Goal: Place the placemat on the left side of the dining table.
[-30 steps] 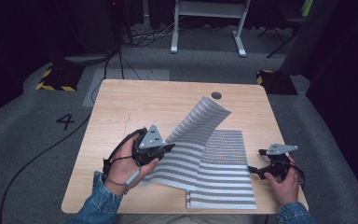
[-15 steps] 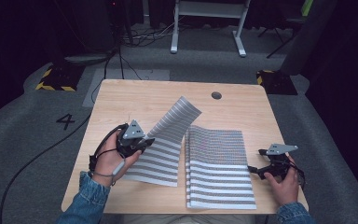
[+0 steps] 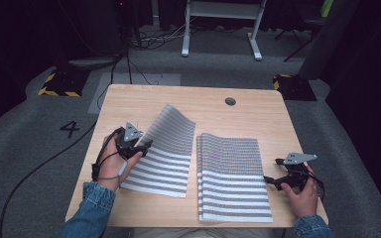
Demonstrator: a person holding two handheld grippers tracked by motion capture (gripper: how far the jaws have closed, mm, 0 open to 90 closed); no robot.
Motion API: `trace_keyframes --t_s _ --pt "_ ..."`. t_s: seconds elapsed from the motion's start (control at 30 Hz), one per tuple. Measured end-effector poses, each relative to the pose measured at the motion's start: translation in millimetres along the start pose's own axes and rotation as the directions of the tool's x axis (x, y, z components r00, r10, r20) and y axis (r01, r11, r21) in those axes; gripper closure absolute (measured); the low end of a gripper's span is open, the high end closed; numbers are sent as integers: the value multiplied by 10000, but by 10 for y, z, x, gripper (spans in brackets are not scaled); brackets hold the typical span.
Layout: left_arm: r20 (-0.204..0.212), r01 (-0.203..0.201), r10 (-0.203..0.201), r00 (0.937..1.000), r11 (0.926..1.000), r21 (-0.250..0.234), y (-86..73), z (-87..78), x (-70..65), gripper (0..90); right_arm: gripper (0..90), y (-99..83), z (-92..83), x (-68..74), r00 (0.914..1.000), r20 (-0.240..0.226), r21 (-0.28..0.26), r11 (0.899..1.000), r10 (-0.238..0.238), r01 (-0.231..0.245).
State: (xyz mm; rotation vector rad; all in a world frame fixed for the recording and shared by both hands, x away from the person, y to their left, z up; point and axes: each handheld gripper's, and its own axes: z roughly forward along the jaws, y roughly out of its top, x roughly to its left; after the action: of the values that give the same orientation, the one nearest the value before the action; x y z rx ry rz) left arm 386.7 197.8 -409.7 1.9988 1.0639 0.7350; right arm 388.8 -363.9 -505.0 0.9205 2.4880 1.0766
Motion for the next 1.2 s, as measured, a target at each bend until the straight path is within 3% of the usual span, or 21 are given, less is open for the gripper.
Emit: trace_keyframes --t_s 0.03,0.1,0.13,0.2,0.23,0.27,0.3,0.4,0.47,0.53,0.73,0.77,0.8,0.83,0.93,1.0,1.03,1.1,1.17,1.2 --pt "-330 43 -55 9994 9993 -368 44 -61 -16 349 54 0 1 -1 10000 -1 -5 10000 -7 7" --pt "-278 -29 16 9996 9988 -484 71 -79 -63 337 54 0 1 -1 10000 7 -10 10000 -5 5" --pt "-32 -150 149 9999 9989 -437 88 -86 -117 337 54 0 0 0 10000 6 -1 10000 9 -9" --pt "877 -579 591 9944 9982 -171 113 -55 -302 332 54 0 0 0 10000 5 -2 10000 7 -7" --pt "877 -579 591 9944 9982 -171 113 -55 -302 329 54 0 0 0 10000 5 -2 10000 7 -7" --pt "1673 -522 513 9846 9986 6 109 0 -454 324 54 0 0 0 10000 7 -1 10000 4 -4" --pt "2044 -486 453 9778 9988 111 99 37 -527 319 54 0 0 0 10000 7 -2 10000 7 -7" --pt "2730 -817 599 9602 9942 694 46 191 -707 309 54 0 0 0 10000 7 0 10000 3 -3" --pt "2730 -1000 720 9593 9909 901 21 251 -752 307 54 0 0 0 10000 7 0 10000 8 -8" --pt "3200 -1092 556 9458 9823 1522 -84 465 -877 305 54 0 0 0 10000 5 1 10000 5 -5" --pt "3307 -1191 468 9426 9721 2019 -208 677 -999 293 54 0 0 0 10000 6 0 10000 4 -4" --pt "3326 -1169 350 9424 9662 2296 -252 736 -1050 286 54 0 0 -1 10000 9 -5 10000 -10 10" --pt "3278 -1357 514 9433 9613 2398 -266 761 -1061 284 54 0 0 0 10000 6 2 10000 4 -4" --pt "3266 -1369 516 9438 9601 2437 -286 781 -1077 283 54 0 0 0 10000 6 1 10000 7 -7" --pt "3248 -1177 298 9453 9599 2546 -291 781 -1091 249 54 0 0 0 10000 6 -1 10000 2 -2" --pt "3244 -1234 360 9452 9596 2529 -290 783 -1097 241 54 0 0 0 10000 6 -2 10000 7 -7" --pt "3269 -1343 518 9436 9627 2351 -293 796 -1108 220 54 0 0 0 10000 6 0 10000 3 -3" --pt "3329 -1216 375 9422 9642 2357 -309 802 -1144 209 54 0 0 0 10000 6 0 10000 6 -6" --pt "3298 -1252 434 9431 9648 2312 -311 801 -1137 228 54 0 0 0 10000 6 -1 10000 6 -6" --pt "3197 -1176 401 9467 9668 2268 -314 788 -1100 276 54 -1 0 0 10000 5 0 10000 4 -4"
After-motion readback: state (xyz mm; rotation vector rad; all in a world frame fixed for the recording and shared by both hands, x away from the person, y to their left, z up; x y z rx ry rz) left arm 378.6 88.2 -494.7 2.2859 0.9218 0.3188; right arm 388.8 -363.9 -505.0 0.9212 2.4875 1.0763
